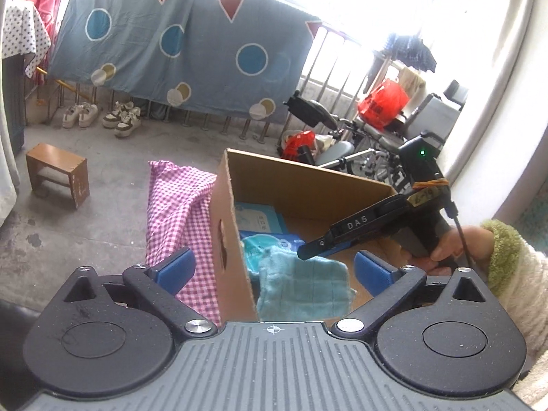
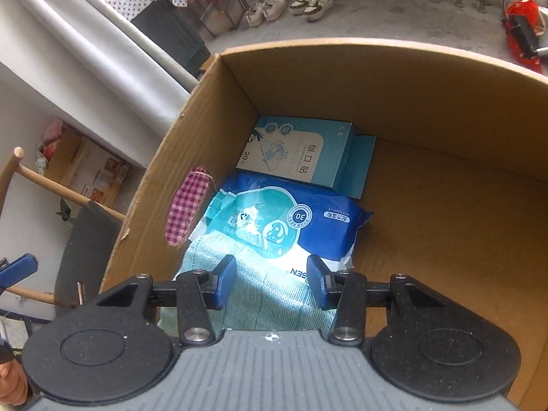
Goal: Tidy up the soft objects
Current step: 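Withdraw both grippers up out of the cardboard box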
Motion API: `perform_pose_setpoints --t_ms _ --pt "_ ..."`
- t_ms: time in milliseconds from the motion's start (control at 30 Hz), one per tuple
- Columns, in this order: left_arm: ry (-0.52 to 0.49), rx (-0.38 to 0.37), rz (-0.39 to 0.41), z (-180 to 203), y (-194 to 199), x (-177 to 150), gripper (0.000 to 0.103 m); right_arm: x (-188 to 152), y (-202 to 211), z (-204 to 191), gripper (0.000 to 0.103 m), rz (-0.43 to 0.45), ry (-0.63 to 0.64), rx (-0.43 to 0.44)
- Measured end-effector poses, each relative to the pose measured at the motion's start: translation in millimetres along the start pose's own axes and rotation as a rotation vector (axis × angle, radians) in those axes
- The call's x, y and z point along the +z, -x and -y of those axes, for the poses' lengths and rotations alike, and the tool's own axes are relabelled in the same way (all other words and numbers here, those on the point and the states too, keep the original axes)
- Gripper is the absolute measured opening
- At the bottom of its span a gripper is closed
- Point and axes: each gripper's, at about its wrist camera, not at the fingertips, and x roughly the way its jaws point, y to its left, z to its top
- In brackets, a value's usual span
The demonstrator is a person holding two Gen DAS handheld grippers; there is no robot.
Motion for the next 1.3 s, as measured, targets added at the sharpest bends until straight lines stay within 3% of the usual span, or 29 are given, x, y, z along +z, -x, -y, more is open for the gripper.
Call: perform_pose_setpoints --t_ms 367,467,567,633,800,967,1100,1300 --pt "0.121 0.035 -0.021 -32.9 6.4 -28.4 0.100 -3.7 -44.2 -44.8 0.046 -0.196 0.067 0.076" --pt "0.123 0.028 -0.017 -36.1 7.9 -32.2 0.100 -6.6 -64.5 -44.1 0.047 -0.255 0.051 0.032" --pt "0.105 0.027 -0.004 -35.8 10.2 -33.0 0.102 -2.8 -59.7 -39.8 0.048 -0.255 -0.003 0.019" --pt "0.096 0.028 -0.001 -34.3 10.3 -32.3 0.102 -1.1 -48.8 -37.3 0.058 -0.232 -0.016 -0.001" --pt "0.090 0.015 -0.003 -34.8 9.3 -35.6 0.102 -3.9 -9.7 -26.6 0.065 -0.159 -0.066 0.050" --pt "0.096 0.016 -0.011 -37.5 6.5 -37.6 0.102 -6.2 23.5 -15.4 0.066 -0.087 -0.093 0.102" --pt "0.095 0.021 -0.009 -38.1 6.1 -36.8 0.102 -5.2 7.5 -17.9 0.066 -0.149 -0.123 0.148" --pt "0.100 0.036 0.000 -38.1 7.4 -38.5 0.103 -10.3 -45.0 -0.1 0.066 -0.256 -0.203 0.045"
